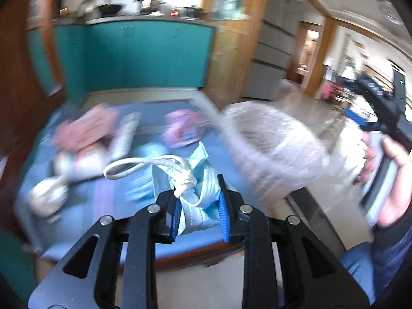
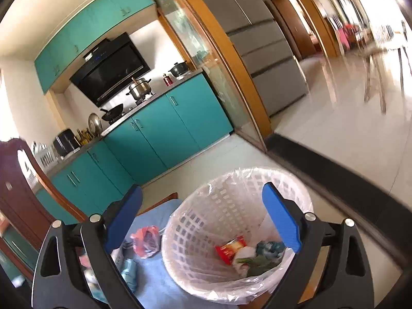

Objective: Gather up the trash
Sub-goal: 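Carry the blue mask over the basket and open the left tool, then move both open tools back above the chair seat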

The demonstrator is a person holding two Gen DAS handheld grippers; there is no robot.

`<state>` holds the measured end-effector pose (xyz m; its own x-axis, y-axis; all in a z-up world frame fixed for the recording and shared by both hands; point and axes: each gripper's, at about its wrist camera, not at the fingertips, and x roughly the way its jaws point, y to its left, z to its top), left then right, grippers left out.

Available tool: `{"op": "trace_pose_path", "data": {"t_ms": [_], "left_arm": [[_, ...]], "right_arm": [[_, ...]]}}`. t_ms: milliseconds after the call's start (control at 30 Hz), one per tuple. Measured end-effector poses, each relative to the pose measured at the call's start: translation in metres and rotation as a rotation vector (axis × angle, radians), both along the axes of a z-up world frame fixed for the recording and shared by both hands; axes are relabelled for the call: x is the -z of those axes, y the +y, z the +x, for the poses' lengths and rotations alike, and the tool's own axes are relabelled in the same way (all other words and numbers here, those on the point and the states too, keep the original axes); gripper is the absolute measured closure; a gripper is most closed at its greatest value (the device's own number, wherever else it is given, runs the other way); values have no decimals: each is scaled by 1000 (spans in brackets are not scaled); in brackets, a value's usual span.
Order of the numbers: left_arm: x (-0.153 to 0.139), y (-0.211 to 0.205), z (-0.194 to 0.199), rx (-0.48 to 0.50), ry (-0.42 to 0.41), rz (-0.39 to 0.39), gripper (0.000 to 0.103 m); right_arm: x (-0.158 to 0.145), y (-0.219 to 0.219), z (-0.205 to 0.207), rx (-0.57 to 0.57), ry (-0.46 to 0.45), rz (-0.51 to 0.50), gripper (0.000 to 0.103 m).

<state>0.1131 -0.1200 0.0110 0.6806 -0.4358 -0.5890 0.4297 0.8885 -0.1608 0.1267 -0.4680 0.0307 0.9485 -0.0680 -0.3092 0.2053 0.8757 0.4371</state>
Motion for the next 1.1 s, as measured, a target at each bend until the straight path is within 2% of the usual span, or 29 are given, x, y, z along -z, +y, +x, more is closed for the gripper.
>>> {"op": "trace_pose_path", "data": {"t_ms": [133,200,233,267,367,433,500,633,700,733,867,933,1000,1100], "left_arm": [[-24,-83,26,122,-25,-19,77],[-29,-118,44,176,10,-57,65],[-27,-135,55,178,20,-50,42],[-24,-144,61,159,17,-34,25],[-7,-149,79,62,48,18,23],[-4,-129,75,22,51,-5,23],[-6,-97,61,-12,20,12,21],[-14,-35,24,-116,-90,126,13],[-18,3,10,-217,-129,198,11],[-20,18,4,-248,-134,205,8],[-14,84,-16,-385,-120,189,6],[-3,112,-18,-448,-72,173,6],[3,126,-14,-477,-20,160,6],[9,142,-9,-492,-1,158,6]], "right_arm": [[-2,-1,-8,33,-23,-36,11],[-3,-4,-9,66,-29,-17,11],[-2,-9,-10,76,-31,5,11],[-1,-13,-11,83,-33,17,11],[0,-19,-12,95,-35,33,11],[0,-16,-10,70,-24,26,11],[-1,-10,-6,49,-18,9,11],[-1,15,2,-42,9,-28,11],[1,34,9,-99,48,-54,11],[3,47,12,-150,72,-63,11],[11,103,11,-290,119,-130,11],[15,129,8,-341,136,-183,11],[21,154,5,-389,153,-240,11],[26,176,3,-413,166,-299,11]]}}
